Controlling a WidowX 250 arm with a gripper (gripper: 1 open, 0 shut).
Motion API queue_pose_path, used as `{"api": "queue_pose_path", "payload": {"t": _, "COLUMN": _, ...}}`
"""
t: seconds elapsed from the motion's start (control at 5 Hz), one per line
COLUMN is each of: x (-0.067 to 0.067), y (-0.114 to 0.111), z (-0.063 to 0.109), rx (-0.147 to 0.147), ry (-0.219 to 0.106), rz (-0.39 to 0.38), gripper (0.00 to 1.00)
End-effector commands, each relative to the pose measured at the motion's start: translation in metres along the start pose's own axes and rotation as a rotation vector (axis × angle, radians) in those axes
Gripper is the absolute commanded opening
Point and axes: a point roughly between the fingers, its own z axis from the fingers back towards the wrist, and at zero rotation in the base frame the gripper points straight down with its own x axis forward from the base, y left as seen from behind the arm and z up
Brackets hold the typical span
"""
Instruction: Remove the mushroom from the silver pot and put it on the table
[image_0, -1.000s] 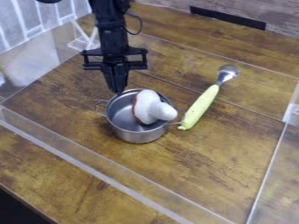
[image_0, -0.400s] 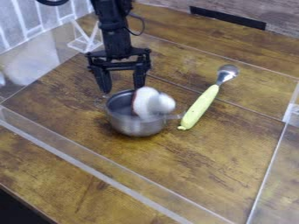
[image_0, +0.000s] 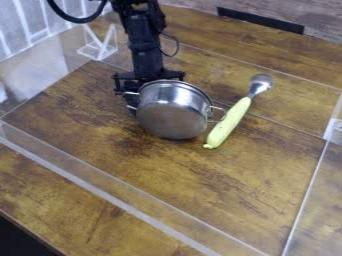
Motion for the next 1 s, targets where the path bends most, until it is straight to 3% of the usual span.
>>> {"api": "queue_pose_path", "payload": {"t": 0.0, "x": 0.001, "y": -0.005, "z": 0.02, "rx": -0.034, "ry": -0.008, "rz": 0.007, "gripper": 0.0}}
{"api": "queue_pose_path", "payload": {"t": 0.2, "x": -0.002, "y": -0.004, "z": 0.021, "rx": -0.055, "ry": 0.029, "rz": 0.028, "gripper": 0.0}}
{"api": "queue_pose_path", "payload": {"t": 0.6, "x": -0.015, "y": 0.02, "z": 0.023, "rx": -0.022, "ry": 0.033, "rz": -0.038, "gripper": 0.0}}
{"api": "queue_pose_path", "payload": {"t": 0.8, "x": -0.011, "y": 0.013, "z": 0.035, "rx": -0.006, "ry": 0.041, "rz": -0.063, "gripper": 0.0}}
